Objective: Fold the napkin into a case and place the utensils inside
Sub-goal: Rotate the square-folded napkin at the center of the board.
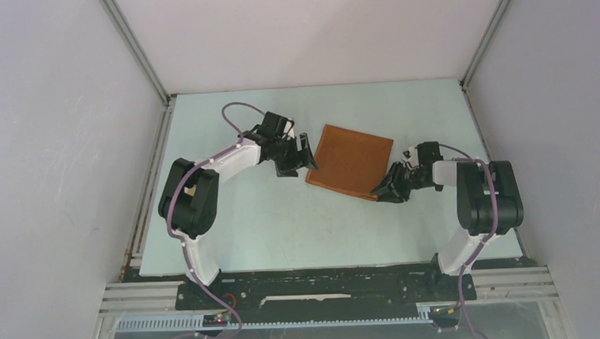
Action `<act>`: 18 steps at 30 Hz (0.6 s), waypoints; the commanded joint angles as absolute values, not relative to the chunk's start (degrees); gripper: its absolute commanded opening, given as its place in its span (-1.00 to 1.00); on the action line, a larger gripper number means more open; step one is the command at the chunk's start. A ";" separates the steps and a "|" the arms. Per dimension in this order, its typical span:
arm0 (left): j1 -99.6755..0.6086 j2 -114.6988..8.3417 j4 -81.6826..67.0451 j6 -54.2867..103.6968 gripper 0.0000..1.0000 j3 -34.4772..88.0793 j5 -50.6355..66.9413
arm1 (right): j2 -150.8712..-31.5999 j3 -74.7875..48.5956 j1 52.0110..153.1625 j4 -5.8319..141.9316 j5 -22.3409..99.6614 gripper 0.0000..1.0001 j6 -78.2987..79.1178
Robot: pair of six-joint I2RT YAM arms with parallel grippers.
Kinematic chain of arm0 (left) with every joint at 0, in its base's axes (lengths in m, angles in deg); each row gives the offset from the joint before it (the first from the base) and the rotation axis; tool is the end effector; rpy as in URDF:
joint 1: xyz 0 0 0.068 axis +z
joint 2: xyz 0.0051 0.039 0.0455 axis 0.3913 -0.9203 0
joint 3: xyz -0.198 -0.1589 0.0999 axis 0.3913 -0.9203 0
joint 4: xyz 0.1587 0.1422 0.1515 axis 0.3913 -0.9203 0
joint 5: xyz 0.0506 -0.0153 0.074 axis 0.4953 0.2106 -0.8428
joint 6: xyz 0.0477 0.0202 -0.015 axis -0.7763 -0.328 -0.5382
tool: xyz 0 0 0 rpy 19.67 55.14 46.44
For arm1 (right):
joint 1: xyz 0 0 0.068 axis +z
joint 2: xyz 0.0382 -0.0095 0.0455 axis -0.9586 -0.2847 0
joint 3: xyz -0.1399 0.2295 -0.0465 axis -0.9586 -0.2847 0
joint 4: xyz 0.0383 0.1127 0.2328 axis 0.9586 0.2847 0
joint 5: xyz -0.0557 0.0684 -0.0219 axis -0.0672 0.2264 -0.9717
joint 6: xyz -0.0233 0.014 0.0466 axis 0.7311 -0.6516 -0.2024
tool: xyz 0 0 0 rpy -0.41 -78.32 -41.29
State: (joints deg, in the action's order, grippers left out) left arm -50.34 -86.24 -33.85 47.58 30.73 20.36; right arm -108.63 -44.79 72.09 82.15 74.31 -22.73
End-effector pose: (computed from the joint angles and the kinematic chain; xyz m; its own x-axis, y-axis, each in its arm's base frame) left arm 0.3511 -0.1952 0.1936 -0.9525 -0.1048 -0.2860 0.0740 0.8311 -0.5512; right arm 0.2858 0.0176 0.1165 -0.9226 0.3855 0.0129 0.2712 0.6244 0.7325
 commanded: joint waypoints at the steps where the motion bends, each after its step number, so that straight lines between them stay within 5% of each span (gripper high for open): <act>1: -50.46 -80.60 -31.50 47.49 0.66 29.66 22.47 | -109.66 -45.72 72.29 79.51 74.67 -0.16 -24.21; 14: -50.46 -73.27 -31.42 47.53 0.66 27.26 23.74 | -110.84 -45.84 71.96 77.74 75.86 -1.00 -24.88; 18: -50.46 -72.13 -30.72 47.67 0.66 26.25 24.19 | -108.71 -46.28 71.98 78.74 72.08 -1.00 -24.36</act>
